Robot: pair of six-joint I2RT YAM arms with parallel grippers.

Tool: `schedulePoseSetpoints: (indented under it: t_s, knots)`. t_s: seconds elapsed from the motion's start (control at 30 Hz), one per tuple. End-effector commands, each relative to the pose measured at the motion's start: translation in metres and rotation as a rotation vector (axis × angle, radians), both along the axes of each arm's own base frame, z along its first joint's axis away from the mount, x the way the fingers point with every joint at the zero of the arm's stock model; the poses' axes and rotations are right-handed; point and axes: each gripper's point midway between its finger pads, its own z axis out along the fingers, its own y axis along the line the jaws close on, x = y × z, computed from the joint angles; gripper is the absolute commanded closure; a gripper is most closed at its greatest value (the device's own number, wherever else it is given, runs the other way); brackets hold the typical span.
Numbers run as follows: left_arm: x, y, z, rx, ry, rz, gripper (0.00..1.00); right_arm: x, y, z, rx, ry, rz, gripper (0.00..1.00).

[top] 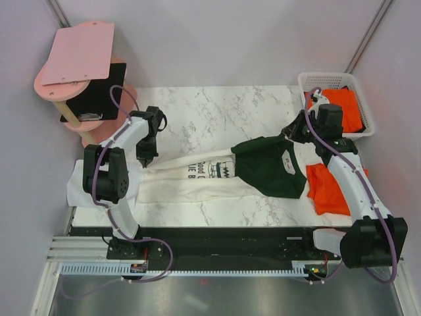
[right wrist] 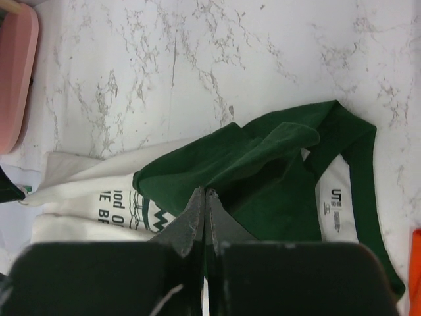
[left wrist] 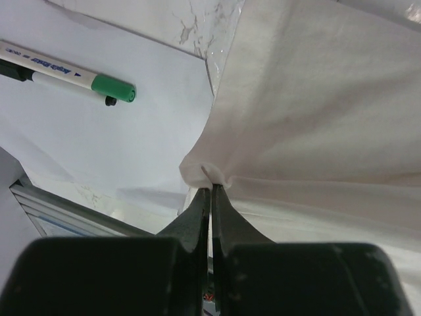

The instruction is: Fold and stack the t-shirts

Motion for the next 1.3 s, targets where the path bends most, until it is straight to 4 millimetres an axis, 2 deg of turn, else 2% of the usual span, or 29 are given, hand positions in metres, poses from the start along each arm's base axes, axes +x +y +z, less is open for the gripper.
schedulePoseSetpoints:
  t_s: [0.0, 0.03, 0.1, 0.23, 0.27, 0.33, 0.37, 0.4, 0.47, 0.53, 0.57, 0.63, 0.67, 0.73, 0.77, 0.8, 0.87, 0.9, 0.93, 0.97, 1.03, 1.07, 1.13, 1.17, 1.27]
  knots:
    - [-0.011, 0.007, 0.009, 0.050, -0.023, 0.043, 0.98, -0.033, -0.007, -0.005, -0.040, 0.029, -0.015, 1.00]
    - [-0.013, 0.008, 0.008, 0.051, -0.018, 0.048, 0.98, -0.041, -0.007, -0.014, -0.039, 0.055, -0.014, 1.00]
    - [-0.017, 0.008, 0.004, 0.051, -0.004, 0.052, 0.98, -0.054, -0.008, -0.019, -0.038, 0.080, -0.022, 1.00]
    - [-0.024, 0.009, -0.004, 0.057, 0.028, 0.056, 0.98, -0.084, -0.008, -0.058, -0.021, 0.192, -0.032, 1.00]
    - [-0.027, 0.008, -0.006, 0.058, 0.039, 0.055, 0.95, -0.091, -0.008, -0.065, -0.021, 0.216, -0.031, 1.00]
    - [-0.030, 0.006, -0.009, 0.048, 0.051, 0.058, 0.77, -0.106, -0.010, -0.087, -0.018, 0.285, -0.057, 1.00]
    - [-0.031, 0.005, -0.008, 0.045, 0.052, 0.056, 0.63, -0.111, -0.013, -0.092, -0.022, 0.300, -0.081, 1.00]
    - [-0.032, 0.007, -0.008, 0.053, 0.046, 0.065, 0.23, -0.121, -0.015, -0.105, -0.023, 0.353, -0.096, 1.00]
    - [-0.032, 0.009, -0.003, 0.061, 0.025, 0.074, 0.02, -0.128, -0.010, -0.109, 0.009, 0.369, -0.091, 1.00]
    - [-0.029, 0.007, 0.003, 0.053, 0.003, 0.077, 0.00, -0.136, -0.008, -0.118, 0.023, 0.395, -0.087, 1.00]
    - [-0.027, 0.005, 0.009, 0.049, -0.017, 0.074, 0.00, -0.138, -0.009, -0.119, 0.015, 0.397, -0.092, 0.93]
    - [-0.021, -0.001, 0.020, 0.047, -0.057, 0.061, 0.00, -0.138, -0.011, -0.115, 0.003, 0.383, -0.086, 0.73]
    - [-0.018, -0.004, 0.027, 0.043, -0.084, 0.053, 0.00, -0.137, -0.011, -0.107, -0.007, 0.349, -0.073, 0.52]
    - [-0.011, -0.015, 0.037, 0.040, -0.125, 0.029, 0.00, -0.128, -0.013, -0.086, -0.016, 0.266, -0.079, 0.33]
    - [-0.010, -0.018, 0.041, 0.043, -0.134, 0.020, 0.00, -0.124, -0.014, -0.073, -0.033, 0.210, -0.066, 0.19]
    - [-0.009, -0.023, 0.044, 0.056, -0.148, 0.005, 0.00, -0.114, -0.021, -0.057, -0.054, 0.157, -0.098, 0.13]
    - [-0.006, -0.029, 0.049, 0.065, -0.165, -0.010, 0.00, -0.103, -0.023, -0.044, -0.077, 0.101, -0.090, 0.02]
    - [-0.005, -0.034, 0.049, 0.072, -0.171, -0.017, 0.00, -0.091, -0.024, -0.035, -0.087, 0.057, -0.093, 0.02]
    - [-0.004, -0.037, 0.050, 0.071, -0.176, -0.020, 0.00, -0.086, -0.021, -0.035, -0.083, 0.050, -0.075, 0.02]
    - [-0.004, -0.041, 0.049, 0.069, -0.177, -0.025, 0.00, -0.077, -0.018, -0.045, -0.081, 0.080, -0.056, 0.03]
    - [-0.004, -0.052, 0.047, 0.066, -0.182, -0.042, 0.00, -0.062, -0.011, -0.054, -0.059, 0.085, -0.022, 0.06]
    - [-0.004, -0.054, 0.047, 0.073, -0.180, -0.050, 0.00, -0.050, -0.006, -0.067, -0.047, 0.102, 0.000, 0.09]
    - [-0.005, -0.063, 0.044, 0.071, -0.179, -0.064, 0.00, -0.042, -0.001, -0.085, -0.032, 0.135, 0.028, 0.11]
    - [-0.005, -0.065, 0.043, 0.071, -0.178, -0.064, 0.00, -0.034, 0.002, -0.101, -0.023, 0.166, 0.041, 0.18]
    - [-0.005, -0.070, 0.040, 0.067, -0.173, -0.070, 0.00, -0.023, 0.013, -0.117, 0.014, 0.207, 0.065, 0.29]
